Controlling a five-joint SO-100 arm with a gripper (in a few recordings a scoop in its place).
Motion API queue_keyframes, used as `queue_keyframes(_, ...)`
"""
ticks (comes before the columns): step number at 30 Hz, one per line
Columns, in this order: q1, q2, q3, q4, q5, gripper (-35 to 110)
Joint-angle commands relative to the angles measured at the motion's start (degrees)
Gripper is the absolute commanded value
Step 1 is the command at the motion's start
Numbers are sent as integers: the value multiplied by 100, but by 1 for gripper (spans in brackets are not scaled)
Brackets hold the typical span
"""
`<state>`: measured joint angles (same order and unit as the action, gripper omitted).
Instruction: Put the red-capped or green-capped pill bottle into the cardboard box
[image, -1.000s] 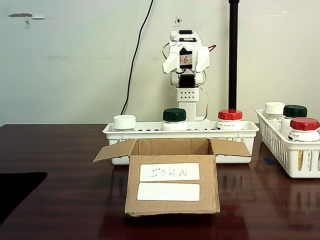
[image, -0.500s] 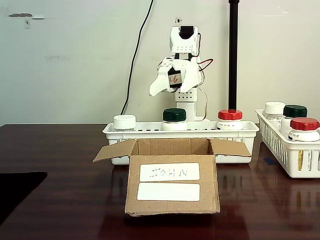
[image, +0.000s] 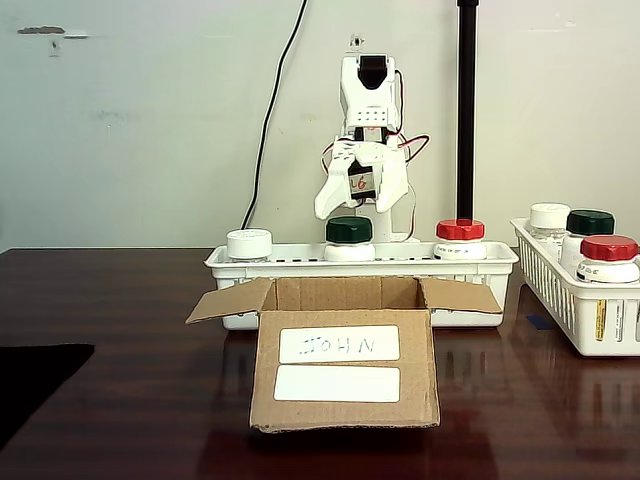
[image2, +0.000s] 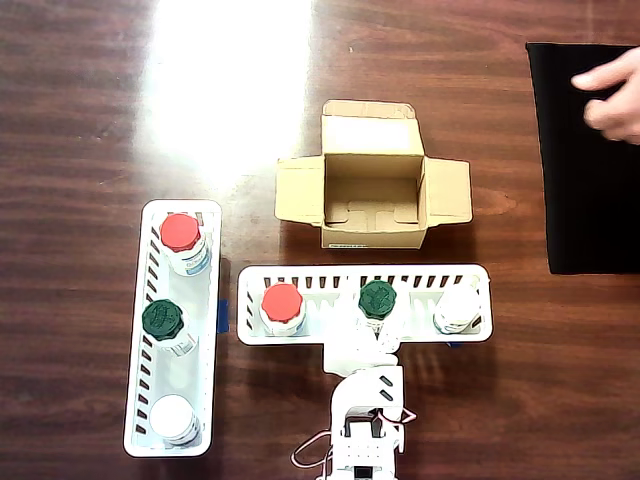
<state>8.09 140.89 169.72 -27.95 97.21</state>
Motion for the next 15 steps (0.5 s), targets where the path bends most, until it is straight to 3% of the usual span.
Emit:
queue_keyframes(1,44,-141,-105,-492,70,57)
queue_keyframes(4,62,-642,-457,-712,-62,57)
queue_keyframes(10,70,-2944,-1503,-2470,-167,57)
queue_keyframes(15,-132,-2944,-1512,-2540,-158,57)
